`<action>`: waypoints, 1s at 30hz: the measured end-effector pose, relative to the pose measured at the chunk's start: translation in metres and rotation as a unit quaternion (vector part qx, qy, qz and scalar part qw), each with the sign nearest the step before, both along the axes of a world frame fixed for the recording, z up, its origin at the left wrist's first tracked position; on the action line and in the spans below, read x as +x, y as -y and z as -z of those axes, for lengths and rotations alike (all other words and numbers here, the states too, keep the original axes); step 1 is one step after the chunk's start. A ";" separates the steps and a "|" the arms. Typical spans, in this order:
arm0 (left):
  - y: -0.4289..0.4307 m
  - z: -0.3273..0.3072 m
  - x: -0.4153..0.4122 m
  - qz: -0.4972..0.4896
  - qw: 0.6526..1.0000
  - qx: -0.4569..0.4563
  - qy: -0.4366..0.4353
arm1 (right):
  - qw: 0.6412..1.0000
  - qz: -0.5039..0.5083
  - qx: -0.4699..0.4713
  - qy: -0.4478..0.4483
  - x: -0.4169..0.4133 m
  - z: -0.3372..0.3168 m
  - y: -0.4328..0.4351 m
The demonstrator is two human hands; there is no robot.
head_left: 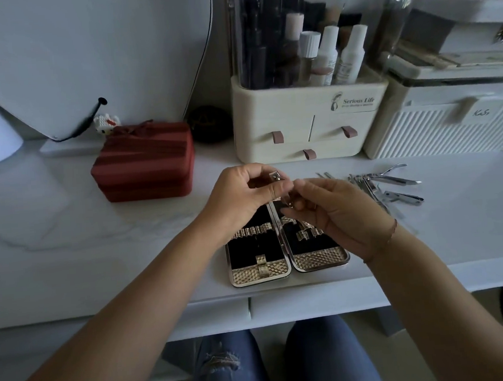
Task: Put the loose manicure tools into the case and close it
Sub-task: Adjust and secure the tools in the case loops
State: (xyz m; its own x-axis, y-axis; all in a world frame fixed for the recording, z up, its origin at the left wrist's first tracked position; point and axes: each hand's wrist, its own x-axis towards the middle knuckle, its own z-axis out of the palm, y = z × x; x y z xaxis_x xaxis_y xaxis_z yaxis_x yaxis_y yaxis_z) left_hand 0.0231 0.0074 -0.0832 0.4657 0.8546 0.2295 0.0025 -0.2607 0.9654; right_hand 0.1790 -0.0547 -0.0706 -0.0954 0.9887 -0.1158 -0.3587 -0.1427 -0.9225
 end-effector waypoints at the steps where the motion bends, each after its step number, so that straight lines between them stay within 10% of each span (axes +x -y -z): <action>1: 0.000 0.000 -0.001 0.001 1.000 -0.004 -0.001 | 0.999 0.015 0.012 0.032 0.000 0.001 0.001; 8: 0.003 -0.004 -0.001 0.020 0.999 -0.029 -0.033 | 0.947 0.104 0.116 0.281 -0.002 0.001 0.007; 20: 0.011 -0.005 -0.010 0.012 0.994 -0.075 -0.082 | 0.956 0.141 0.133 0.222 0.002 -0.005 0.009; 27: 0.012 -0.005 -0.007 -0.044 0.989 -0.043 -0.131 | 0.780 0.196 0.278 0.525 -0.005 -0.002 0.015; 30: 0.012 -0.002 -0.005 -0.033 0.985 -0.011 -0.171 | 0.779 0.211 0.296 0.511 -0.004 -0.002 0.015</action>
